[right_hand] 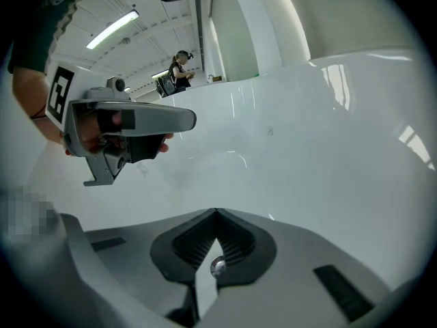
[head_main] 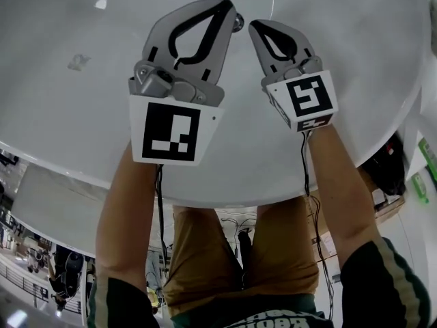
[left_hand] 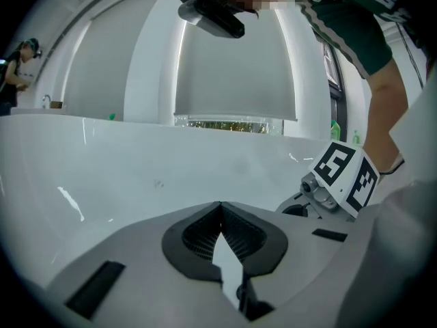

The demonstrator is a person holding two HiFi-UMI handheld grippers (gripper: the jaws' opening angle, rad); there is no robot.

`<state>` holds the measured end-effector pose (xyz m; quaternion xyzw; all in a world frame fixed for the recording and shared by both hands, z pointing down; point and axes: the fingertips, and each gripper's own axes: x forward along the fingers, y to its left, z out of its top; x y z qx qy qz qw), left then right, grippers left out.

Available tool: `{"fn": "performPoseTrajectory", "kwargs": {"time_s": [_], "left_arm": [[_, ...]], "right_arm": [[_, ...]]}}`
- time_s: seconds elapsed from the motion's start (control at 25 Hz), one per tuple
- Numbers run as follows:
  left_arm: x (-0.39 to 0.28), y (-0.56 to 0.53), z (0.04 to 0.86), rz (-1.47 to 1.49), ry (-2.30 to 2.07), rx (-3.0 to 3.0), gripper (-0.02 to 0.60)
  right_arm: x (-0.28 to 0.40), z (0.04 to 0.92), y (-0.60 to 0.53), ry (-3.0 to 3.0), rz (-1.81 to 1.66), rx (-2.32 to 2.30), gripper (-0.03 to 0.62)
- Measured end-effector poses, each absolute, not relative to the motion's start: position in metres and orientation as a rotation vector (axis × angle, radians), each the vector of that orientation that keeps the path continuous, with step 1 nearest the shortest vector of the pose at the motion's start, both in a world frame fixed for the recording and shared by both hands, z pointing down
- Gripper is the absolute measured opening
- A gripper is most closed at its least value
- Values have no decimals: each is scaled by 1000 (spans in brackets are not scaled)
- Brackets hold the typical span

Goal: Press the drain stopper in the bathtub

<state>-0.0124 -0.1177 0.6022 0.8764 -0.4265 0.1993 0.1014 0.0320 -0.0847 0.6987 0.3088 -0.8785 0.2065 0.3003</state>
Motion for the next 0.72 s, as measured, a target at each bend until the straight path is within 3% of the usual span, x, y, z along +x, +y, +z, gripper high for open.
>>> {"fn": "performPoseTrajectory", "kwargs": {"time_s": [0.72], "left_arm": [[-26, -117, 654, 561, -1263, 2419, 3]], "right_arm": [[22, 795, -74, -2129, 630, 741, 14]]}}
